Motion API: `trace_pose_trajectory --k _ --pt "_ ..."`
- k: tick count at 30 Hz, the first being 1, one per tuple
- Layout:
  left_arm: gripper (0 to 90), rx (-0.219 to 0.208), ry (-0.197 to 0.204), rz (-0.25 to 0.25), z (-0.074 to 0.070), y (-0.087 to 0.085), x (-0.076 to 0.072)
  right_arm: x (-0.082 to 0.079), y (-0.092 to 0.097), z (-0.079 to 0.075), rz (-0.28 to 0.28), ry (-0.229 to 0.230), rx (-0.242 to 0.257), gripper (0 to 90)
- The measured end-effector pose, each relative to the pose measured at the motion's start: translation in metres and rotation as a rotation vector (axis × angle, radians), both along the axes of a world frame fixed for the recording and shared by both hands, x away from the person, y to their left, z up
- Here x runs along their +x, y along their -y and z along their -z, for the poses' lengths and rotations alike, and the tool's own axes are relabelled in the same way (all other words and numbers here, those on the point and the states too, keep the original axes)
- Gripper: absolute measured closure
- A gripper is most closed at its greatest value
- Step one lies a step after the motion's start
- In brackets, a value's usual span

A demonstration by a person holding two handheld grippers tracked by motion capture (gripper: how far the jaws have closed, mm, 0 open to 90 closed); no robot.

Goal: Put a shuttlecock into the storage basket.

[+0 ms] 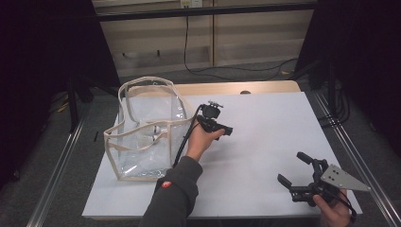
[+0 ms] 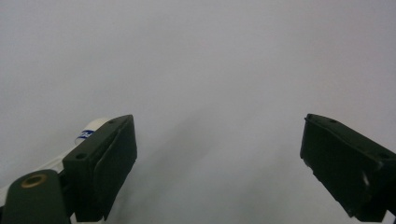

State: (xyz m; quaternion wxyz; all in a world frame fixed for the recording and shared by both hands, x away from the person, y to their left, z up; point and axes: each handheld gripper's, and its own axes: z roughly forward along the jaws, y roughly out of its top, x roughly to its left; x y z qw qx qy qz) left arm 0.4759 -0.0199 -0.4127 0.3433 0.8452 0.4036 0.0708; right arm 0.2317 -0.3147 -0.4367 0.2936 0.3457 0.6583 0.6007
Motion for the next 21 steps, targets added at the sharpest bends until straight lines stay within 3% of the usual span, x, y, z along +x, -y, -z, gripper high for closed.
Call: trace_pose_trajectory --k 8,21 --pt "11.2 0.06 0.034 -0.01 0.005 0.001 0.009 0.0 0.0 0.0 -0.002 -0.002 0.001 0.0" --pt "11.4 0.106 0.072 -0.011 0.014 0.001 0.019 0.001 0.001 0.0 -0.002 -0.006 0.006 0.0"
